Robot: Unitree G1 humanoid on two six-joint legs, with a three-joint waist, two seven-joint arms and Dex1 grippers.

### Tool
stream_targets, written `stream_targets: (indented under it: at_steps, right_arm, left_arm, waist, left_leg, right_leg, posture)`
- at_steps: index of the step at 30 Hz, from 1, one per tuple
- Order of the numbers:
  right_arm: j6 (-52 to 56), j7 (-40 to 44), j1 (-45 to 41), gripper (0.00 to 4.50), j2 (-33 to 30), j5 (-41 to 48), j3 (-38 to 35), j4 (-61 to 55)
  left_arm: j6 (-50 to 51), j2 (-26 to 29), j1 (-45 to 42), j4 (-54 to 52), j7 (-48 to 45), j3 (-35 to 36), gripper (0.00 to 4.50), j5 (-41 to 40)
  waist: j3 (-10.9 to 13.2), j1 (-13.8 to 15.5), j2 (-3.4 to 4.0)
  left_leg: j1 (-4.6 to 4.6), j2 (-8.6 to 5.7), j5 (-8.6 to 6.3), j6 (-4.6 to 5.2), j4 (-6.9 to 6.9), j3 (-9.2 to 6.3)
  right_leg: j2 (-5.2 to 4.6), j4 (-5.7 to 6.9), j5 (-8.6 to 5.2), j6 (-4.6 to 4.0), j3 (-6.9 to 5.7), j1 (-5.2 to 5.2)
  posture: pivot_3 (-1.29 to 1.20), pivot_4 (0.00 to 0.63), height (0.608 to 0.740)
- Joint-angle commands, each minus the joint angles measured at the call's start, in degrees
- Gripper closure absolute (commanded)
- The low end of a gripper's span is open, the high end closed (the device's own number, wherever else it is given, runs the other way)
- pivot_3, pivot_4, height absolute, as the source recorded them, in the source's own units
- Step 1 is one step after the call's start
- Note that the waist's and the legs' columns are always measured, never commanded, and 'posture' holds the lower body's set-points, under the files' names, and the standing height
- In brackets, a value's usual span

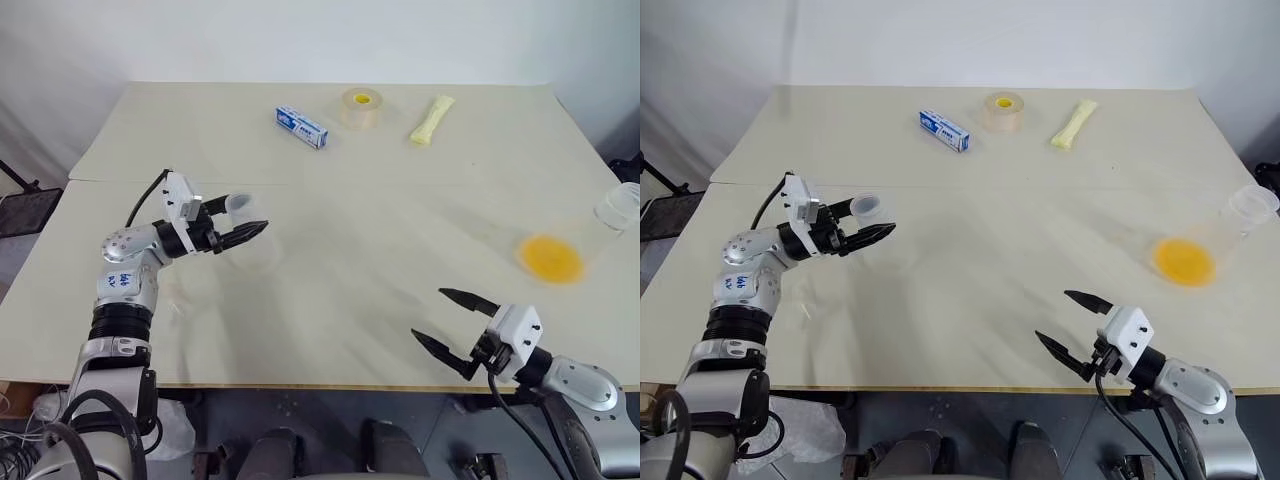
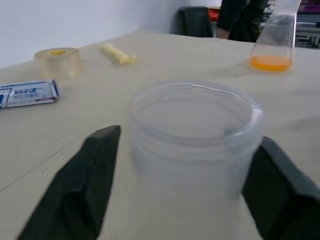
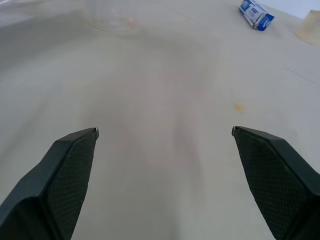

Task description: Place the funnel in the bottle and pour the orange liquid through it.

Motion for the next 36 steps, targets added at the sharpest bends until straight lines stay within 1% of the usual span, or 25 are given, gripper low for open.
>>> stream_targets:
  at_steps: [1,7,12,17,19,23,27,30,36]
  right_arm:
    - [-0.69,-0.57,0.40,0.00,0.00,0.58,-1.74,-2.40]
    - [-0.86,-0.54,0.49,0.00,-0.22,0.89,-2.55,-2.27]
    - [-0.71,0.05,-0.48,0.00,-0.66,1.48,-3.16,-2.25]
    - [2.30,2.46,-0.68,0.00,-2.60,5.76,-3.94,-6.12]
    - [3.20,3.16,-0.60,0.00,-3.63,6.20,-4.29,-6.96]
    - [3.81,2.40,-0.89,0.00,-4.16,6.23,-5.42,-7.70]
    - [5.11,0.86,-0.05,0.00,-3.62,6.06,-6.15,-10.04]
    - [5.59,-0.30,2.12,0.00,-2.92,5.40,-6.51,-12.03]
    - [5.65,-1.71,3.48,0.00,-2.61,5.24,-6.93,-13.14]
  left_arm:
    - [-1.18,0.07,-1.91,1.11,-0.38,0.16,2.13,0.73]
    - [0.18,-0.20,-4.89,0.09,-2.52,-0.68,2.14,0.89]
    - [3.87,-2.64,-9.08,-3.08,-4.52,-3.93,2.14,0.82]
    - [5.85,-10.01,-12.83,-3.57,-3.89,-7.03,2.14,0.77]
    - [5.74,-12.36,-13.30,-2.64,-1.80,-8.82,2.14,3.05]
    - [2.80,-16.71,-13.28,-1.59,-1.37,-10.92,2.14,4.64]
    - [1.38,-21.84,-14.20,0.38,2.05,-13.52,2.14,7.85]
    - [0.80,-23.60,-14.26,0.75,2.54,-14.26,2.14,8.69]
    - [1.80,-23.95,-13.96,1.32,2.33,-15.33,2.14,9.54]
  waist:
    - [0.00,0.04,-0.01]
    - [0.09,0.13,-0.15]
    - [0.20,0.29,-0.34]
    - [0.21,0.23,-0.35]
    - [0.23,0.23,-0.39]
    - [0.28,0.11,-0.46]
    - [0.29,0.36,-0.47]
    - [0.29,0.67,-0.48]
    - [0.29,0.52,-0.48]
  left_leg:
    - [0.00,0.00,0.00,0.00,0.00,-0.01]
    - [0.00,-0.01,0.01,0.02,0.03,-0.01]
    - [-0.08,-0.06,0.03,0.05,0.09,-0.08]
    - [-0.12,-0.13,0.05,0.09,0.10,-0.07]
    - [-0.12,-0.13,0.05,0.09,0.10,-0.06]
    - [-0.13,-0.09,0.05,0.09,0.11,-0.01]
    - [-0.17,-0.10,0.06,0.10,0.13,0.01]
    - [-0.20,-0.12,0.06,0.11,0.15,-0.02]
    - [-0.21,-0.11,0.06,0.11,0.19,0.01]
  right_leg:
    - [0.00,0.01,0.00,0.00,0.00,0.00]
    - [-0.01,0.03,0.01,0.01,0.00,0.00]
    - [-0.04,0.03,0.03,0.05,-0.03,0.01]
    - [-0.10,0.00,0.05,0.09,-0.03,0.00]
    - [-0.10,0.01,0.05,0.10,-0.03,0.01]
    - [-0.06,-0.01,0.05,0.10,-0.05,-0.02]
    - [-0.08,-0.02,0.05,0.10,-0.05,-0.03]
    - [-0.10,-0.04,0.06,0.12,-0.06,-0.03]
    - [-0.09,-0.05,0.07,0.12,-0.07,-0.03]
  posture:
    - [0.00,0.150,0.740]
    - [0.00,0.150,0.740]
    - [0.00,0.150,0.740]
    - [0.00,0.150,0.740]
    - [0.00,0.150,0.740]
    - [0.00,0.150,0.740]
    - [0.00,0.150,0.740]
    - [0.00,0.150,0.740]
    - [0.00,0.150,0.740]
